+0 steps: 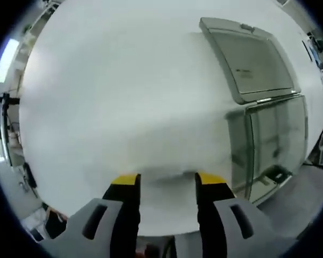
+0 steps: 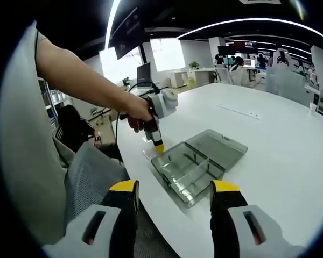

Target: Insert the divider into the dual guide fixture by aligning both edges with the guide slots and pushing it downward to the bottom, including one-sided entry, uneven engagement, binding, and posture correction.

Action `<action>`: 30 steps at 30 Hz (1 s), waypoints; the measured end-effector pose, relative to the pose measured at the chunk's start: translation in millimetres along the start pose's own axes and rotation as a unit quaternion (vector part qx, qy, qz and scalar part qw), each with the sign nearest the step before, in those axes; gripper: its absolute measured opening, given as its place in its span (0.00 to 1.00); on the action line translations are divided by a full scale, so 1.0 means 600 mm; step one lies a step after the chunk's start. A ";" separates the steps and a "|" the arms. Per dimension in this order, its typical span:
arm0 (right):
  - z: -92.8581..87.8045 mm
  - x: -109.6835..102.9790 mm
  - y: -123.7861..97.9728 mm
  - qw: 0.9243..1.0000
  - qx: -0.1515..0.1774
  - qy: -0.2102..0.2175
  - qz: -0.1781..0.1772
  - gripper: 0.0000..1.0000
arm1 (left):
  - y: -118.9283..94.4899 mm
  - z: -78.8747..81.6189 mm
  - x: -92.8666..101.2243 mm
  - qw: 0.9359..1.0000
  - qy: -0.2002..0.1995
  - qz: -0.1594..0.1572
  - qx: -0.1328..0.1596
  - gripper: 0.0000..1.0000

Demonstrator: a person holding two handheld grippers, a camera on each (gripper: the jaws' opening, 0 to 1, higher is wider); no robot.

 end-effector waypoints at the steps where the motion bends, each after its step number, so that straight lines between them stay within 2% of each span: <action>1: 0.001 0.000 0.000 1.000 0.000 -0.001 0.000 0.50 | 0.000 0.000 -0.001 1.000 0.005 0.004 0.001 0.39; 8: 0.001 -0.001 -0.001 1.000 0.002 -0.001 0.000 0.50 | -0.002 -0.005 -0.011 0.999 0.044 0.026 0.000 0.32; 12: -0.002 -0.004 -0.002 1.000 -0.001 -0.003 0.000 0.50 | -0.014 -0.016 -0.003 0.999 0.037 0.027 0.004 0.31; 23: -0.001 -0.006 -0.001 1.000 0.000 -0.003 0.001 0.50 | -0.005 -0.008 -0.009 0.999 0.041 0.027 0.019 0.32; 30: 0.000 -0.007 -0.003 1.000 0.001 -0.003 0.000 0.49 | -0.008 -0.011 -0.010 0.998 0.058 0.025 0.009 0.30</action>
Point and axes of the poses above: the point that each gripper's makers call its tool centre point, and the gripper's own axes: y roughly forward along the fingers, x roughly to its right, z roughly out of its top, the point moved 1 cm from there along -y, roughly backward along the fingers, and after that the axes turned 11 degrees about -z, right-handed, at the moved point
